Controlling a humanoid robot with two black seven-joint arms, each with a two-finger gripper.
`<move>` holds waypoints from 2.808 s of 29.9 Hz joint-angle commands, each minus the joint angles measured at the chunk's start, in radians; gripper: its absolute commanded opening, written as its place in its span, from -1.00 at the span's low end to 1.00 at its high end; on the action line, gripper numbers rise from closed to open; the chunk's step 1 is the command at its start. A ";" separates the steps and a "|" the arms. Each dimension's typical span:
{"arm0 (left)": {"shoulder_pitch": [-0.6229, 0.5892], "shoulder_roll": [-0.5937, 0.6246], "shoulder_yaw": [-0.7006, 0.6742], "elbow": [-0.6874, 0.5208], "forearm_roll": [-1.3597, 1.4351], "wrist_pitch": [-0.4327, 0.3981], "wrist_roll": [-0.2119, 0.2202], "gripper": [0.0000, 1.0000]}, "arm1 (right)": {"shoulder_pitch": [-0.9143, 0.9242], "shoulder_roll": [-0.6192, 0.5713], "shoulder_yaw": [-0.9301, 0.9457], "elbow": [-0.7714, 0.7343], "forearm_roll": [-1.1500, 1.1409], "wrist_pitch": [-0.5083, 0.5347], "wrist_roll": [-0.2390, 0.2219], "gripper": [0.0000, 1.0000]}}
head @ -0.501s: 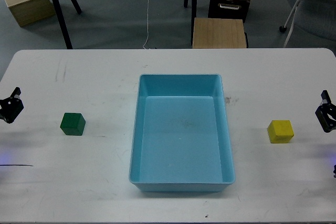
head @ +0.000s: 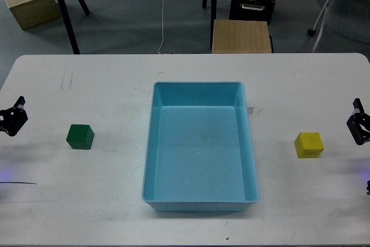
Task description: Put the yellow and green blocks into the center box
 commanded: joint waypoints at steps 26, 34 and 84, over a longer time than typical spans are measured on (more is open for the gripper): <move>-0.005 0.009 -0.004 -0.003 0.037 0.000 -0.019 1.00 | -0.017 -0.002 -0.007 0.012 -0.073 0.000 0.005 0.99; -0.005 0.009 -0.005 -0.002 0.037 0.000 -0.019 1.00 | -0.018 0.005 -0.010 0.012 -0.073 0.000 0.005 0.99; -0.005 0.042 0.001 0.000 0.039 0.000 -0.019 1.00 | 0.006 -1.133 -0.054 -0.087 -0.473 -0.157 0.021 0.98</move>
